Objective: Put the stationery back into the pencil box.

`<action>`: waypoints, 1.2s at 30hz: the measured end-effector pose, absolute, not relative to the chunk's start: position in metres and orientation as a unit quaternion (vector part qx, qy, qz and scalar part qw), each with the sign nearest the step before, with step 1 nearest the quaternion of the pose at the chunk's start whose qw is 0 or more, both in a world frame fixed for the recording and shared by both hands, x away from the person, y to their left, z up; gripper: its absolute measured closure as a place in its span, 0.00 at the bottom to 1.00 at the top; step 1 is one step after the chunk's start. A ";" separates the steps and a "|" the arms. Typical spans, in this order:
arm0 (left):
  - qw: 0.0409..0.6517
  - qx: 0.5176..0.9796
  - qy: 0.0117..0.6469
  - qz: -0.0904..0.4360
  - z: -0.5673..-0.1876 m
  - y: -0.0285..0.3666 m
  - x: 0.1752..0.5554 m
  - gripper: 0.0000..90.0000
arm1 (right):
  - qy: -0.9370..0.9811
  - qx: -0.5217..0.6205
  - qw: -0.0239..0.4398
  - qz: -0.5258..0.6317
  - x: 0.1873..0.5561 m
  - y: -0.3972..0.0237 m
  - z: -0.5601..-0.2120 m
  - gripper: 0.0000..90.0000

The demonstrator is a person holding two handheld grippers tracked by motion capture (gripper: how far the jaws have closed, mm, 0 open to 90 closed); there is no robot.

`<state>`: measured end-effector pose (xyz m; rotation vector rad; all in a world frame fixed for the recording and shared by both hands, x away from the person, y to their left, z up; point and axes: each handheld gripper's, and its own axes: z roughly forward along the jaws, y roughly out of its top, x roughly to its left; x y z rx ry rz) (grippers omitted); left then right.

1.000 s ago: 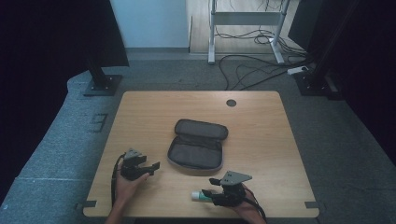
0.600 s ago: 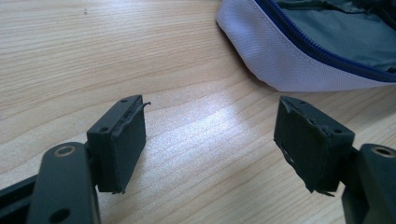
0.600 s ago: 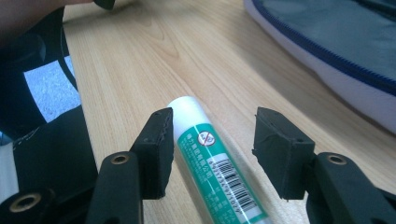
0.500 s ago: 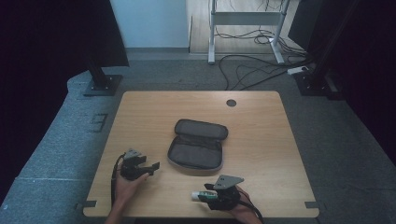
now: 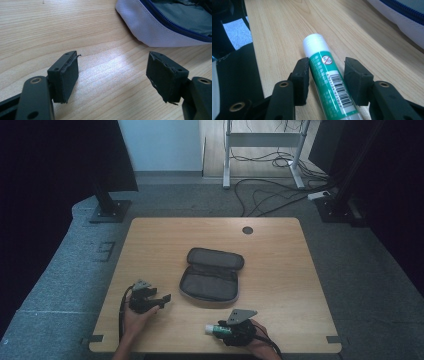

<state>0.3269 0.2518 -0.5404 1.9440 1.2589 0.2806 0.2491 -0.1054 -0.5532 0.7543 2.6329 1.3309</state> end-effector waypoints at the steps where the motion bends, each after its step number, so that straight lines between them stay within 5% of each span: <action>1: 0.393 0.767 0.496 0.110 -0.540 0.252 0.327 0.29 | 0.863 0.248 0.047 0.437 0.249 -0.106 -0.553 0.63; 6: 0.393 0.767 0.495 0.109 -0.541 0.251 0.327 0.29 | 0.864 0.248 0.051 0.435 0.250 -0.107 -0.553 0.71; 36: 0.392 0.768 0.495 0.109 -0.541 0.250 0.328 0.29 | 0.834 0.254 0.081 0.483 0.257 -0.120 -0.526 0.72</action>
